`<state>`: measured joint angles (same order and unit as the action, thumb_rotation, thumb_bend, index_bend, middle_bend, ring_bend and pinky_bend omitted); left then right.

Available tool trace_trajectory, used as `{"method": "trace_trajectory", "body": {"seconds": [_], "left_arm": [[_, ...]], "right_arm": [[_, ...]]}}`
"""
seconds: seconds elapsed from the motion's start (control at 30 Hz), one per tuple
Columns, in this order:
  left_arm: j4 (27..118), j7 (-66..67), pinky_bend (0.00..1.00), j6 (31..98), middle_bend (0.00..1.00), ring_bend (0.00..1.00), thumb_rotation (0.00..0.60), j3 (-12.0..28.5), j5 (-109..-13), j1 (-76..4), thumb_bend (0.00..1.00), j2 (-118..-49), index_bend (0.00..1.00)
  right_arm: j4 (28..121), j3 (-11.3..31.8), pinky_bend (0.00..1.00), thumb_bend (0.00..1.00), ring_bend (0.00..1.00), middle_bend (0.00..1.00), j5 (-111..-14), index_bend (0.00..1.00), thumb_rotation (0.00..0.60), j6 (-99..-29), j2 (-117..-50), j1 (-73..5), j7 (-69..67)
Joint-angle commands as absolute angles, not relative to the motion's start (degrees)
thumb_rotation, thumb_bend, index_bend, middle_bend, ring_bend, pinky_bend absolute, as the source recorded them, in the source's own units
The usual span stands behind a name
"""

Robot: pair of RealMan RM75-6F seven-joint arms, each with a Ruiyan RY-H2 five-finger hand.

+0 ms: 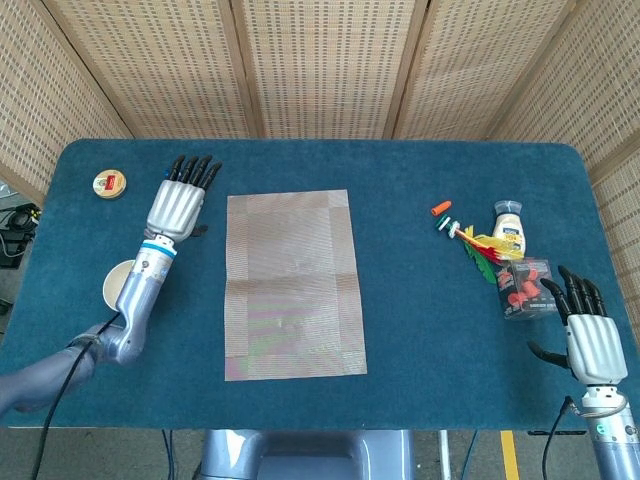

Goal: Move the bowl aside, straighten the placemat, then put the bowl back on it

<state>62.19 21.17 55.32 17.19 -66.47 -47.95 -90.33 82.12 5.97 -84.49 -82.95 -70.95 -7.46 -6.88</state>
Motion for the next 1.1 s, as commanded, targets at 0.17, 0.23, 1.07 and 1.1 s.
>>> {"method": "trace_trajectory", "body": {"seconds": [0.17, 0.23, 1.07, 1.1], "left_arm": [[77.6, 16.3, 0.00, 70.9, 0.00, 0.00, 0.600, 8.9, -76.0, -35.1, 0.13, -79.8, 0.00], [80.3, 15.3, 0.00, 75.0, 0.00, 0.00, 0.600, 6.4, -78.0, -31.3, 0.13, -78.0, 0.00], [78.3, 4.2, 0.00, 96.3, 0.00, 0.00, 0.600, -5.6, -86.7, -6.0, 0.13, -75.6, 0.00], [78.2, 4.0, 0.00, 96.2, 0.00, 0.00, 0.600, -5.3, -86.6, -6.0, 0.13, -75.7, 0.00]], "right_arm": [[81.7, 5.5, 0.11, 0.15, 0.00, 0.00, -85.2, 0.17, 0.600, -82.5, -71.5, -7.9, -6.7], [81.5, 5.3, 0.11, 0.14, 0.00, 0.00, -85.5, 0.17, 0.600, -82.3, -71.8, -8.0, -6.8], [79.6, 1.5, 0.09, 0.07, 0.00, 0.00, -97.6, 0.18, 0.600, -85.4, -74.2, -10.8, -8.4], [80.1, 1.3, 0.08, 0.06, 0.00, 0.00, -98.3, 0.18, 0.600, -85.1, -74.4, -11.4, -8.1]]}}
